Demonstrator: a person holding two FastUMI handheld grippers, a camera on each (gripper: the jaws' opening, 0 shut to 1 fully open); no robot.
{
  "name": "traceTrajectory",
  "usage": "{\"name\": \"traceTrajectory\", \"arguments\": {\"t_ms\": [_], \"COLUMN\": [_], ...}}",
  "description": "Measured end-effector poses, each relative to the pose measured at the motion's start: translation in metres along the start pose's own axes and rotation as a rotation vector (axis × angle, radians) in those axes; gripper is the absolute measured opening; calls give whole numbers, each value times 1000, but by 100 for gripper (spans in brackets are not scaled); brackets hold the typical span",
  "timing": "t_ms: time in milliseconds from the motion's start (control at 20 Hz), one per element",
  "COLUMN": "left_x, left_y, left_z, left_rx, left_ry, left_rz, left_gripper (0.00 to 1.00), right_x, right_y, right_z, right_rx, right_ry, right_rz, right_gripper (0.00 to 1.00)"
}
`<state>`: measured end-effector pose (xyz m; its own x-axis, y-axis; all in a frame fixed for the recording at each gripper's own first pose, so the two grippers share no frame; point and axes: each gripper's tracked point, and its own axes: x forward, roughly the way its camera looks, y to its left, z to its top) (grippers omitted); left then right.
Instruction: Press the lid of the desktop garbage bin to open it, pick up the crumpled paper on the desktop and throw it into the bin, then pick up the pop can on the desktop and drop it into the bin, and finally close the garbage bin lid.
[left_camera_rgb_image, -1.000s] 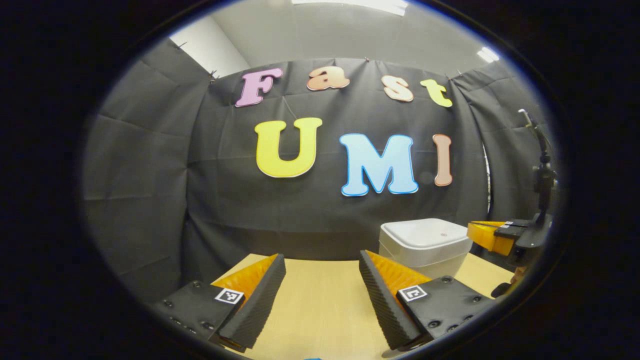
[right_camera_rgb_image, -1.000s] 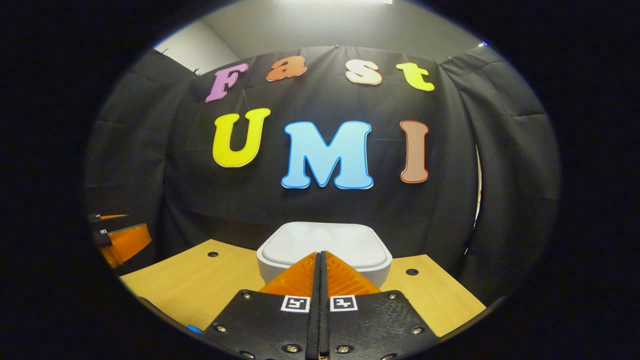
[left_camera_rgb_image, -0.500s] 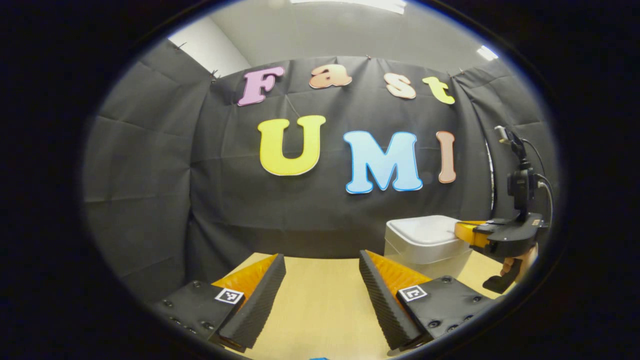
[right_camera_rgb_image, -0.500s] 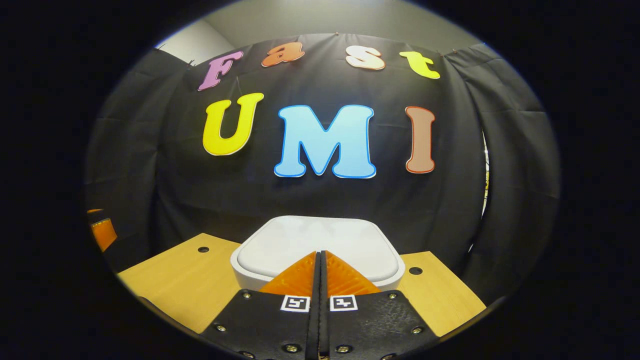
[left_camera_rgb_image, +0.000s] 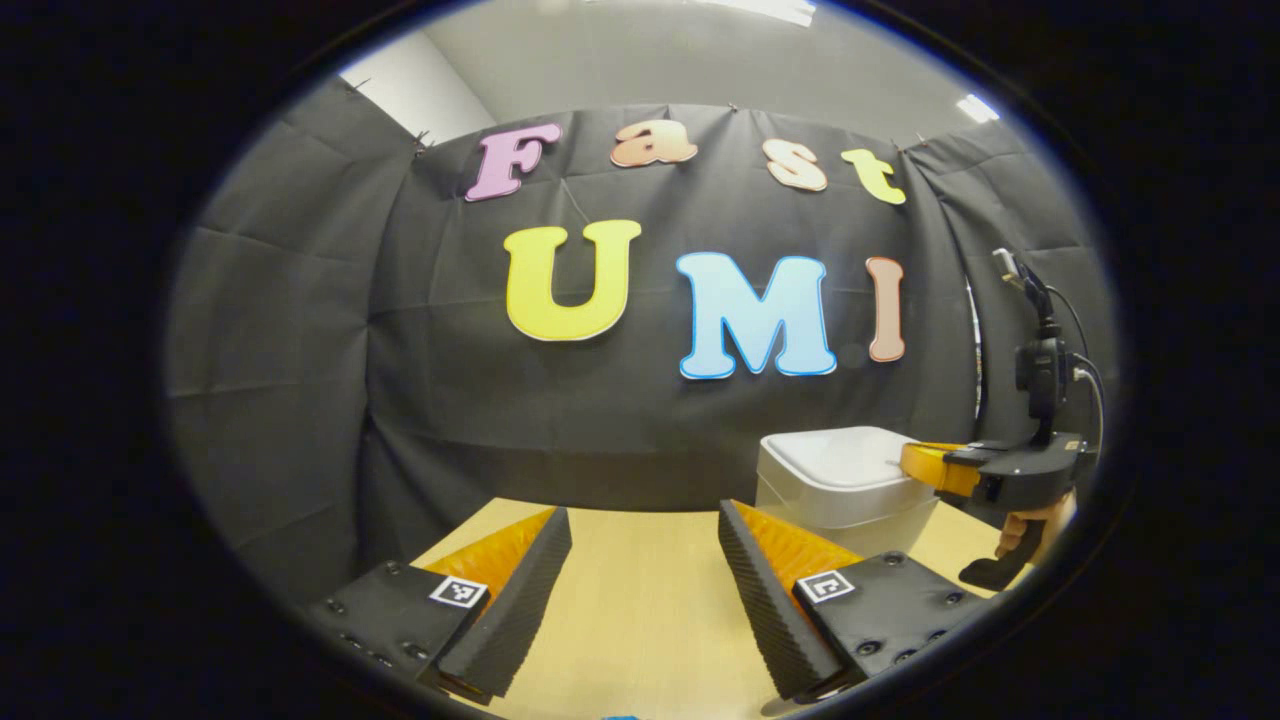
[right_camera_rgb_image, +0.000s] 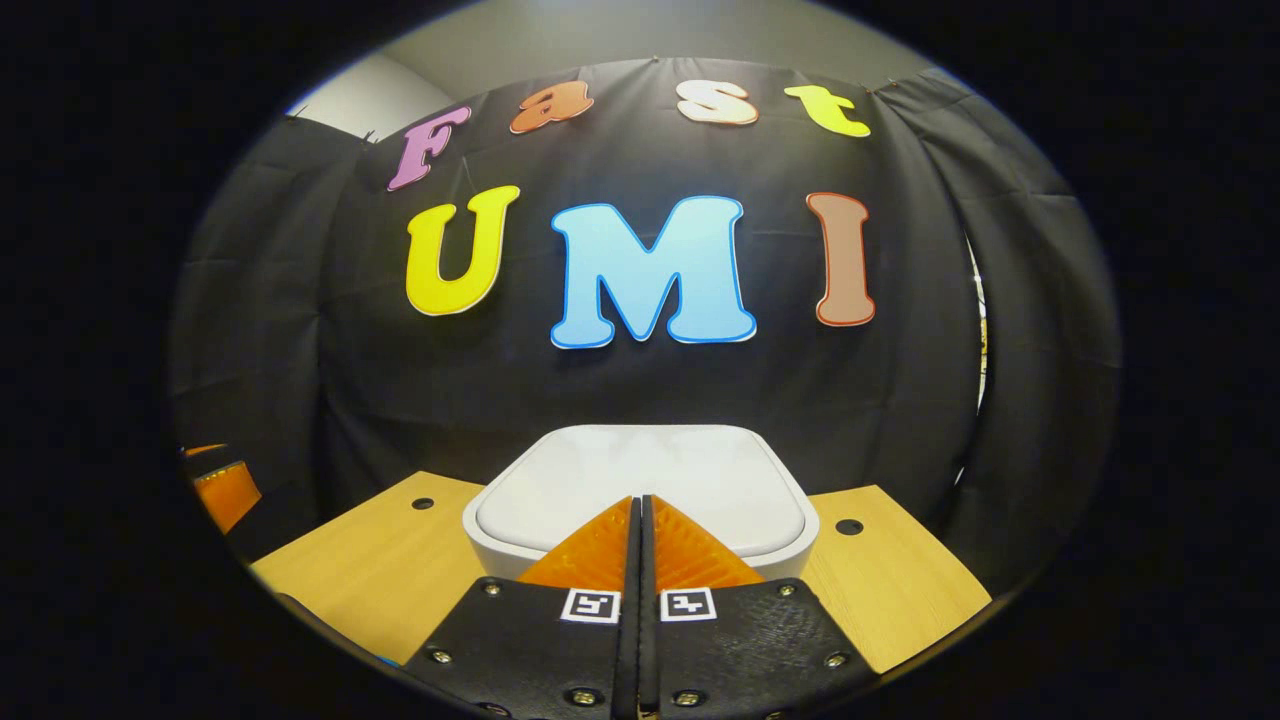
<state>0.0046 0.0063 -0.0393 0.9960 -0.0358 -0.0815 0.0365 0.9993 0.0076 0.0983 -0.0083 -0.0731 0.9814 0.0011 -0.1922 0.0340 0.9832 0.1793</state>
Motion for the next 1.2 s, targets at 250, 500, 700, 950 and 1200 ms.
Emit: {"name": "traceTrajectory", "arguments": {"t_ms": [250,500,700,950,1200], "left_x": [-5,-16,-15,-19,-20], "left_y": [2,15,14,13,13], "left_z": [-2,-4,-5,-7,-12], "left_rx": [-14,0,-5,1,-11], "left_ry": [-5,-16,-8,-7,3], "left_rz": [15,34,38,40,34], "left_gripper": [97,97,98,95,96], "right_x": [1,-5,-13,-21,-31], "right_y": [-1,-4,3,3,3], "right_z": [1,29,49,57,56], "right_rx": [-18,50,2,-6,-17], "right_ry": [-10,-82,-141,-164,-162], "right_rz": [-19,-14,-12,-14,-8], "right_gripper": [1,0,1,0,0]}}
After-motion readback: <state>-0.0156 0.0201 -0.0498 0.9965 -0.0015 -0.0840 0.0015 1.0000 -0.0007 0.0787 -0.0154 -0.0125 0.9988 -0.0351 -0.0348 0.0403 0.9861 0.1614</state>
